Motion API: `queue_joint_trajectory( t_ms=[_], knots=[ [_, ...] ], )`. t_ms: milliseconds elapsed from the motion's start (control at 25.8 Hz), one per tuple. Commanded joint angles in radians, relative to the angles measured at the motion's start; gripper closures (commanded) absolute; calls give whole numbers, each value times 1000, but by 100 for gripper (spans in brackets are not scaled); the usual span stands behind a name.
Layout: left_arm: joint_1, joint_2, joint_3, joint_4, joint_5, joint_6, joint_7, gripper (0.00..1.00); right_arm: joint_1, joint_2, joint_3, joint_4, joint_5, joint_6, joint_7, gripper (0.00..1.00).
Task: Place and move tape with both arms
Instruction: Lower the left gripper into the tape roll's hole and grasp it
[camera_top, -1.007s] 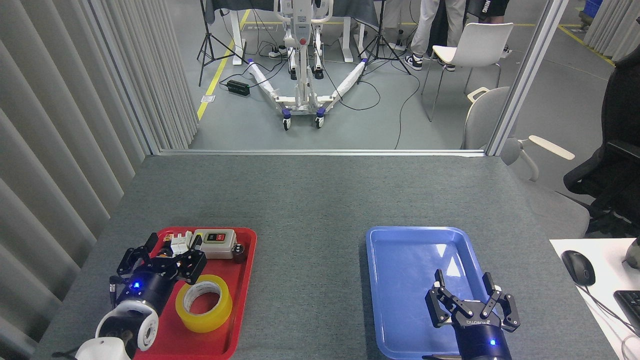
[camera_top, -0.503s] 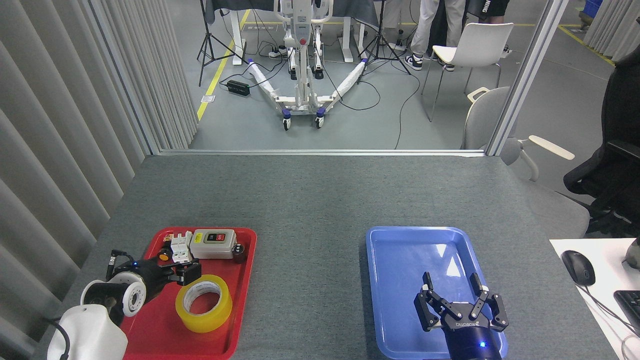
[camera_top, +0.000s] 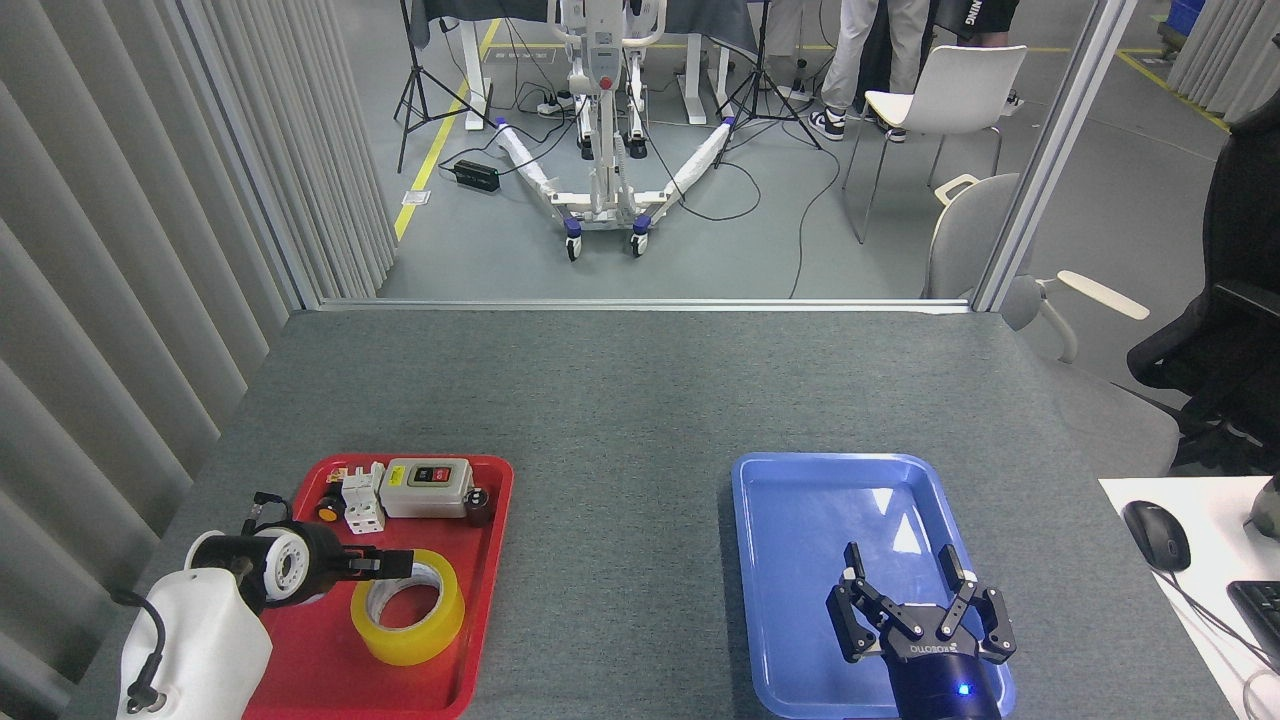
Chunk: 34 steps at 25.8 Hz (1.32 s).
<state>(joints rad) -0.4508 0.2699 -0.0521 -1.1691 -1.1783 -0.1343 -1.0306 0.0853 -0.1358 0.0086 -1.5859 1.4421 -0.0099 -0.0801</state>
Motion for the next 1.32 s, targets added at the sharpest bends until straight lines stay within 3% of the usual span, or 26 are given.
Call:
queue_joint_trajectory(
  t_ms=[0,465,1123,1162,1278],
  knots=[
    [-6,0,-5,14,2,1,-8,0,2,1,1,0,0,1,-1,0],
    [-19,2,-23,46,3,1,-109,0,24,-1,1,1,0,-2,-1,0],
    [-22,-1,-66,134,-9,13,-75,1,19,-1,1,1,3,5,-3,0],
    [-23,-1,-66,134,-9,13,-75,4,19,-1,1,1,3,5,-3,0],
    [-23,-1,-66,134,-9,15,-74,27,17,-1,1,1,3,5,-3,0]
  ],
)
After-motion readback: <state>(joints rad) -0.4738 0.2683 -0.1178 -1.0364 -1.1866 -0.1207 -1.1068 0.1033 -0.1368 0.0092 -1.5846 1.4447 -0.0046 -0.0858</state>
